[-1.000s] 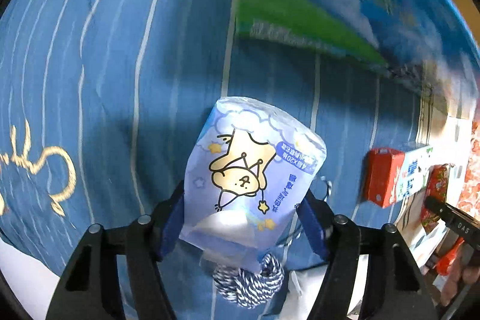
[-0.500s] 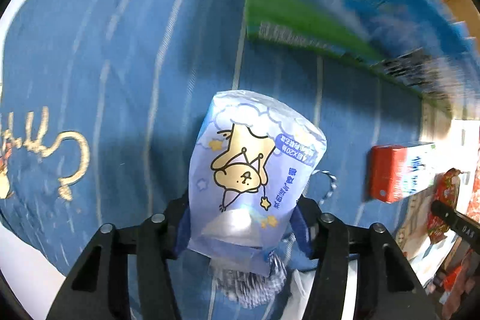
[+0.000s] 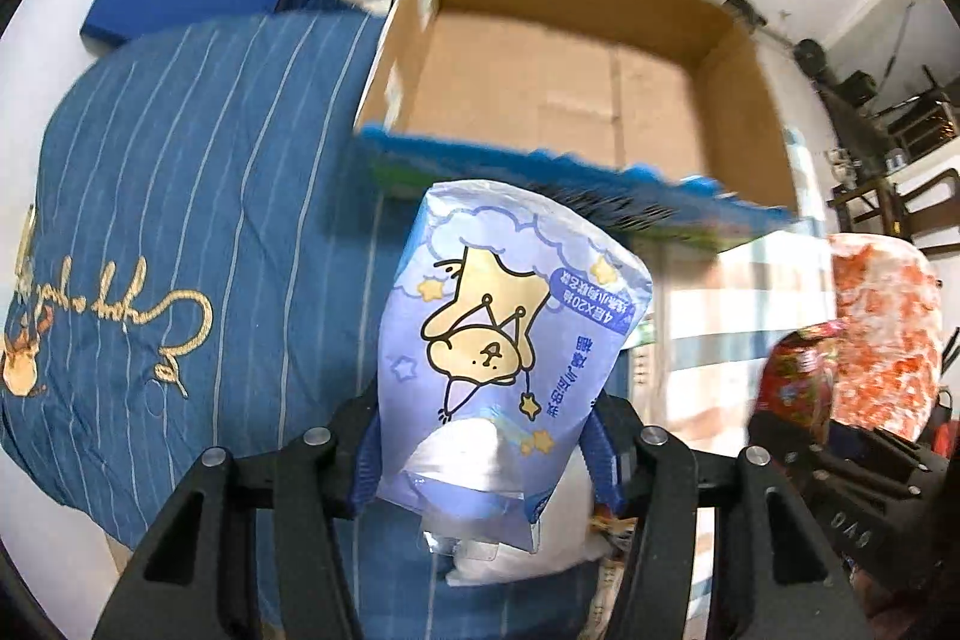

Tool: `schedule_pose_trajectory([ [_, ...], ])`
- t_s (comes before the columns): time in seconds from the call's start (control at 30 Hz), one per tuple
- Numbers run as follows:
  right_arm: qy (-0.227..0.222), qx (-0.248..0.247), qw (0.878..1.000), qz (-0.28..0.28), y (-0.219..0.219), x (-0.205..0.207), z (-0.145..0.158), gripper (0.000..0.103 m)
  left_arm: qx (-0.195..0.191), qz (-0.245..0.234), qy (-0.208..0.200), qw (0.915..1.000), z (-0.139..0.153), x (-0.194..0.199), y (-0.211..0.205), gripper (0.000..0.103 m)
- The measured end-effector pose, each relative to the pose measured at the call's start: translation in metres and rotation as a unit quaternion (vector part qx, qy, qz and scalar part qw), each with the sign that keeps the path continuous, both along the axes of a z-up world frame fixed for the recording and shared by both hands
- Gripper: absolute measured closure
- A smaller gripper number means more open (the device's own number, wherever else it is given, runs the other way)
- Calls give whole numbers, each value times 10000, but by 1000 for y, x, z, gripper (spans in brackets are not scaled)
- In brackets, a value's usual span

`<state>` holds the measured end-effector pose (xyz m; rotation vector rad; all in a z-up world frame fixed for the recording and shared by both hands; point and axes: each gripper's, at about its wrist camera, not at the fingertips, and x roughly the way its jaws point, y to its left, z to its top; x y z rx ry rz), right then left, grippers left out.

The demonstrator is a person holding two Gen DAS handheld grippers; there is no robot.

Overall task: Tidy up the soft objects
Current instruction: 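Carry the tissue pack with the left tool while the right tool carries the red bag into the box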

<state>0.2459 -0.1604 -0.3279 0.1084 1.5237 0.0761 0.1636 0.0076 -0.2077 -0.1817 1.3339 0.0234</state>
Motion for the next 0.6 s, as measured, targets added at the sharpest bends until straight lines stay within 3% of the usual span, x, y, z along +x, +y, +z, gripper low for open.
schedule_pose_trajectory([
  [0.2,-381,156,9990,153,0,-11,58,59,-70,-198,-421,9989,44,7,-8,51],
  [0.6,-916,507,9944,141,-12,-15,129,59,-301,-456,-1002,9935,95,29,-16,51],
])
